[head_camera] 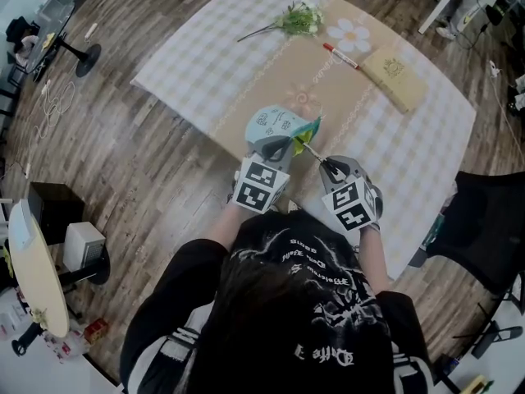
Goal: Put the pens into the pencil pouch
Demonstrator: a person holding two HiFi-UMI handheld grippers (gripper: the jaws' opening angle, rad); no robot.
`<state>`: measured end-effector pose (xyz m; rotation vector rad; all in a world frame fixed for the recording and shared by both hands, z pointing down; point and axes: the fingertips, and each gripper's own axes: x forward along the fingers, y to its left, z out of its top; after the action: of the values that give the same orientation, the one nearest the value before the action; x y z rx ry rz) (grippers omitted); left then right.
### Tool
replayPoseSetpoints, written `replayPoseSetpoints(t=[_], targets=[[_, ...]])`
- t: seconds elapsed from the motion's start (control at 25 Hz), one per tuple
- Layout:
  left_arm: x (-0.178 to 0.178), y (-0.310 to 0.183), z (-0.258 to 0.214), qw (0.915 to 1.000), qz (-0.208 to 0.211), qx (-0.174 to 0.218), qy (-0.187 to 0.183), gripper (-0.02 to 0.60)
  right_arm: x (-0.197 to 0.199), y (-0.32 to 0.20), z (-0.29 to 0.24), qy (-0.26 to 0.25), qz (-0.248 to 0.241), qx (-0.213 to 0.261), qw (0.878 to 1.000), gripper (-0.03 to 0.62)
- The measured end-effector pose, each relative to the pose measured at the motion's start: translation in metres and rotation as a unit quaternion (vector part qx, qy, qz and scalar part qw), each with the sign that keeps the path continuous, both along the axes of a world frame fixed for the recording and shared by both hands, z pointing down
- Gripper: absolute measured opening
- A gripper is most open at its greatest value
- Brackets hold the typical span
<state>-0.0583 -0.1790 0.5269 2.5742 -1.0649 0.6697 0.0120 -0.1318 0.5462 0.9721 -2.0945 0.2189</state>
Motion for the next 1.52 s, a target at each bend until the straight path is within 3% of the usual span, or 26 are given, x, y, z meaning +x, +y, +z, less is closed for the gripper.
replayPoseSetpoints(t=[0.6,0.8,1.12,1.52], targets=[[0.018,0.024,-0.013,0.9979,0.032,-0.028,0.048,0.034,-0.028,-0.013,0.006,0.021,-0.056,-0.001,0.998,0.067],[0.023,0.034,-0.013,0.9938,0.062,-0.060,0.070,0.034,-0.033,-0.017,0.005,0.025,-0.072,0.005,0.997,0.067],[0.028,0.040,-0.015,0.9889,0.075,-0.085,0.097,0.034,-0.042,-0.013,0.007,0.051,-0.119,0.016,0.991,0.067],[0.040,0.049,-0.026,0.9705,0.107,-0.126,0.175,0.034,-0.044,-0.012,0.008,0.048,-0.149,0.017,0.987,0.069]])
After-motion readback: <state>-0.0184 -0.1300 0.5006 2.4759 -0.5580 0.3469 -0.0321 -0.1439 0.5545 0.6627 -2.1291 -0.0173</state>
